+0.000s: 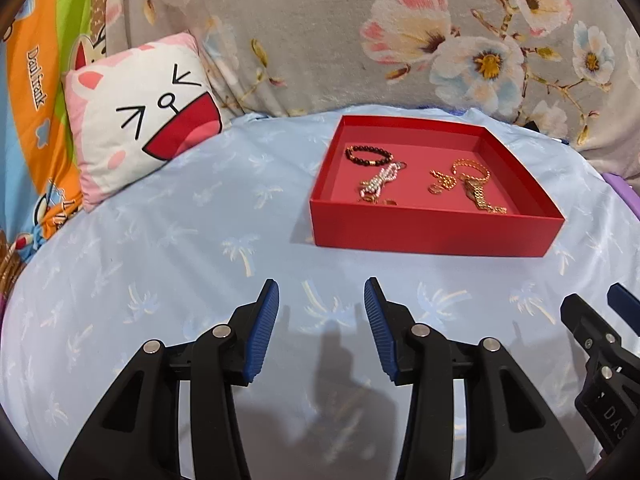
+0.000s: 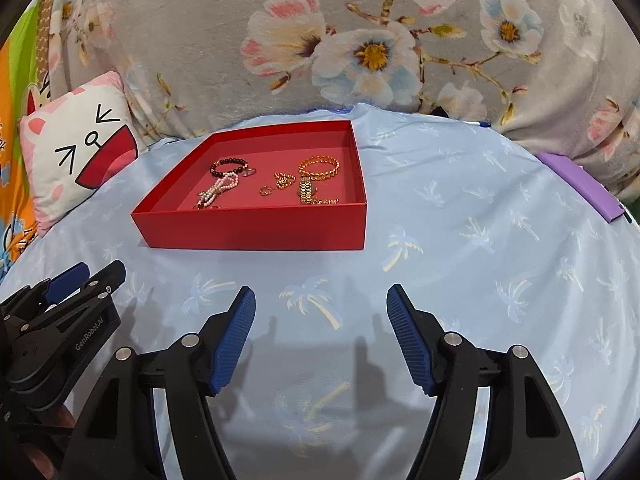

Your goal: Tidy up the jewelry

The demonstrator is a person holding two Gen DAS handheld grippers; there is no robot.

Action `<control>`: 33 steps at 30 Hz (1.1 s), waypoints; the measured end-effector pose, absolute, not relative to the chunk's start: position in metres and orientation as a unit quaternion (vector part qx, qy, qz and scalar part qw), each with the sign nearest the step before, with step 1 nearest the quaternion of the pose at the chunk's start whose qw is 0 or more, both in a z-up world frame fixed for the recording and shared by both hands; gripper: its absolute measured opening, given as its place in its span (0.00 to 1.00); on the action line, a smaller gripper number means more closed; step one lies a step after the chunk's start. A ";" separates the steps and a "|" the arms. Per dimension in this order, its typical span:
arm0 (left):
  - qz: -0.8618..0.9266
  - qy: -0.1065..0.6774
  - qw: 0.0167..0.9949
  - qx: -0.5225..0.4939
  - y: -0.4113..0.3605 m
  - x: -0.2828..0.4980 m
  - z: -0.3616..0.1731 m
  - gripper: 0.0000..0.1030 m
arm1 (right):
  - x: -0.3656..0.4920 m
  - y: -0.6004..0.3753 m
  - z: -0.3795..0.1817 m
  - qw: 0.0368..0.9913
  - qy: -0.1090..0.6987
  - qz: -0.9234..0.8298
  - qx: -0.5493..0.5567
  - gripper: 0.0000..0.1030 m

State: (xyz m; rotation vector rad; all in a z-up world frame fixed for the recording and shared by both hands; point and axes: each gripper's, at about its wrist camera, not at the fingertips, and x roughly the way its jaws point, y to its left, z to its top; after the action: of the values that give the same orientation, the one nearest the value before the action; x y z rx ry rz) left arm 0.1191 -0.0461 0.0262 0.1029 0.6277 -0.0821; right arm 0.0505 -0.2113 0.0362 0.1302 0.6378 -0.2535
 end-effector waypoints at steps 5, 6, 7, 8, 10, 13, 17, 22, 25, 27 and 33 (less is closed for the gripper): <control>-0.047 0.304 0.950 0.056 -0.051 0.121 0.027 0.45 | 0.051 -0.208 0.039 0.943 0.302 -0.126 0.057 0.70; -0.047 0.300 0.951 0.060 -0.053 0.120 0.027 0.47 | 0.051 -0.208 0.038 0.943 0.302 -0.126 0.057 0.70; -0.048 0.298 0.951 0.065 -0.055 0.119 0.027 0.48 | 0.052 -0.208 0.038 0.943 0.303 -0.126 0.056 0.70; -0.049 0.296 0.951 0.066 -0.056 0.119 0.027 0.49 | 0.053 -0.208 0.038 0.943 0.303 -0.126 0.056 0.70; -0.051 0.293 0.952 0.066 -0.057 0.119 0.027 0.51 | 0.053 -0.209 0.037 0.943 0.303 -0.126 0.057 0.71; -0.053 0.296 0.951 0.064 -0.058 0.121 0.026 0.55 | 0.053 -0.208 0.037 0.943 0.302 -0.127 0.056 0.73; -0.056 0.296 0.951 0.065 -0.060 0.121 0.026 0.55 | 0.053 -0.208 0.037 0.943 0.302 -0.128 0.050 0.75; -0.057 0.280 0.955 0.074 -0.064 0.115 0.028 0.66 | 0.053 -0.209 0.037 0.943 0.302 -0.127 0.056 0.78; -0.058 0.276 0.956 0.078 -0.066 0.114 0.029 0.68 | 0.052 -0.211 0.036 0.943 0.301 -0.129 0.061 0.79; -0.057 0.278 0.956 0.077 -0.066 0.115 0.029 0.68 | 0.053 -0.210 0.035 0.942 0.302 -0.130 0.059 0.79; -0.051 0.281 0.955 0.074 -0.064 0.115 0.028 0.76 | 0.054 -0.211 0.034 0.941 0.304 -0.133 0.060 0.80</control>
State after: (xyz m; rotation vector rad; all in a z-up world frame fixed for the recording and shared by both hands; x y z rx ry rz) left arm 0.1154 -0.0645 0.0278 0.1505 0.5713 -0.1040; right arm 0.0543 -0.2105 0.0340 0.1232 0.6200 -0.2715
